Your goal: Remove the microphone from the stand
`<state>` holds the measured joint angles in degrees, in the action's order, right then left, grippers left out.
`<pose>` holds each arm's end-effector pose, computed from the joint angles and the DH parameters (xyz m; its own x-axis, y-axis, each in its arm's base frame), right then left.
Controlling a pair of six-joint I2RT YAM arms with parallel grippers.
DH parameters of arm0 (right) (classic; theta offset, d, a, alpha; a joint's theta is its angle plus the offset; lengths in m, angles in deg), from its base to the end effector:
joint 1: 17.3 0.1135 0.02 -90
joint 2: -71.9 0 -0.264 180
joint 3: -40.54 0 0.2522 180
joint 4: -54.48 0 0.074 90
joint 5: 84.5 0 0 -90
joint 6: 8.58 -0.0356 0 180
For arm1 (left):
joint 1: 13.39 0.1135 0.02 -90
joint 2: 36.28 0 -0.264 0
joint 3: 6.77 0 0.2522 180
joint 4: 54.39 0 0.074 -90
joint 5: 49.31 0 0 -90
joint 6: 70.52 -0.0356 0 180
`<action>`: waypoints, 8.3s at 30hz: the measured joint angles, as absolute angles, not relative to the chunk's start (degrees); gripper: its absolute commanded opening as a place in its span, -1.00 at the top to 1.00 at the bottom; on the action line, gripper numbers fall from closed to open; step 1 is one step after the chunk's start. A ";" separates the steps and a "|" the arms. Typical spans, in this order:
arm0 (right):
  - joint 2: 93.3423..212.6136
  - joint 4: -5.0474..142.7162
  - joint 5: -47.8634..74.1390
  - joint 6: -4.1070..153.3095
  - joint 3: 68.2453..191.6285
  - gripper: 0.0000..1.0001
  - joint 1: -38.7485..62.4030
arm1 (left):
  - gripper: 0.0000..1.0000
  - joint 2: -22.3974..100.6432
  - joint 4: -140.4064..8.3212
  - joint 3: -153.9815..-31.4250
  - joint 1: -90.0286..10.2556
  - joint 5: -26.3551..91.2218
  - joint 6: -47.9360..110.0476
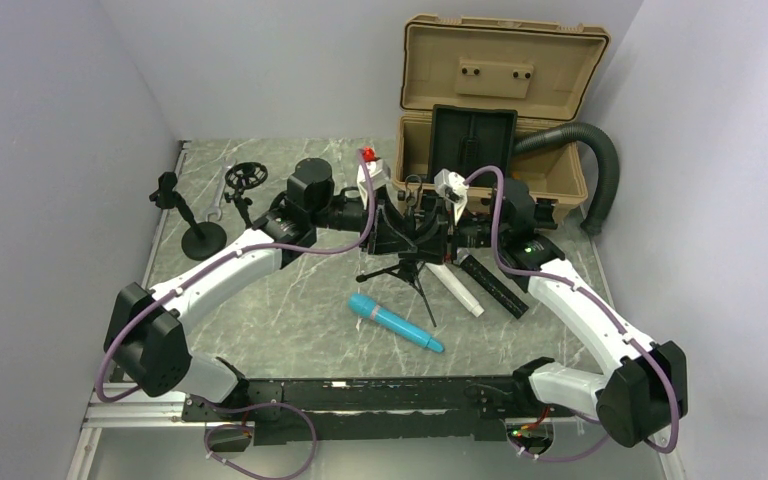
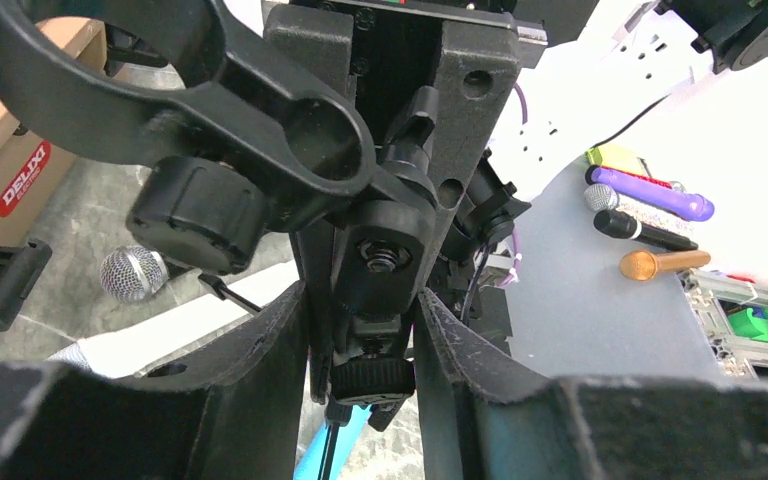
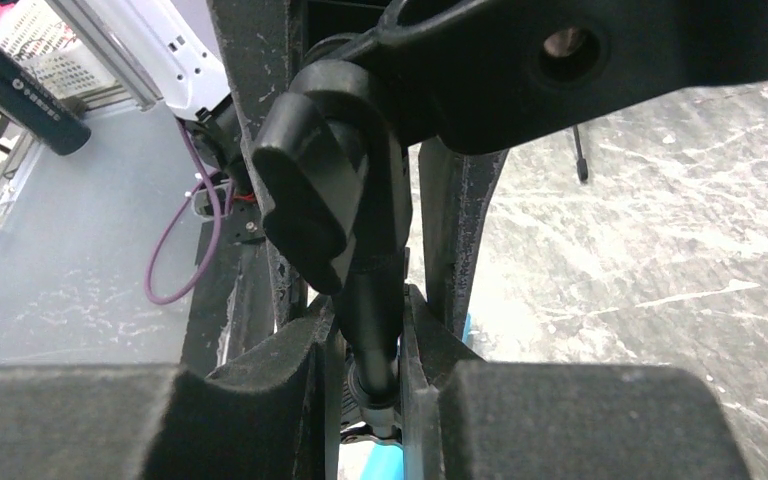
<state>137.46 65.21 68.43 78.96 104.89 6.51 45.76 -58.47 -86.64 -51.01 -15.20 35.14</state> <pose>0.2170 0.1304 0.3299 -0.2312 -0.0807 -0.9696 -0.9717 0.0682 0.2260 0.2425 -0.2241 0.3552 -0.3514 0.0797 -0.9328 0.9340 -0.0381 -0.3551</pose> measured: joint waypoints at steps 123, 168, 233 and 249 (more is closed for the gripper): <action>130.35 69.21 63.14 84.62 100.50 -0.48 1.09 | 0.62 63.85 -41.43 -80.98 -28.87 12.95 22.11; 146.72 86.83 42.38 104.81 99.10 -0.44 29.05 | -0.99 25.23 -78.17 -75.65 -26.36 12.27 6.02; 161.67 83.16 15.56 89.78 101.33 0.81 18.29 | -0.99 14.09 -85.60 -70.90 -26.36 14.08 0.21; 161.67 83.16 14.47 89.80 101.15 0.30 18.29 | -0.99 14.09 -85.58 -70.90 -26.36 14.06 0.71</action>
<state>161.67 83.16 14.47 89.80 101.15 18.29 14.09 -85.58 -70.90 -26.36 14.06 0.71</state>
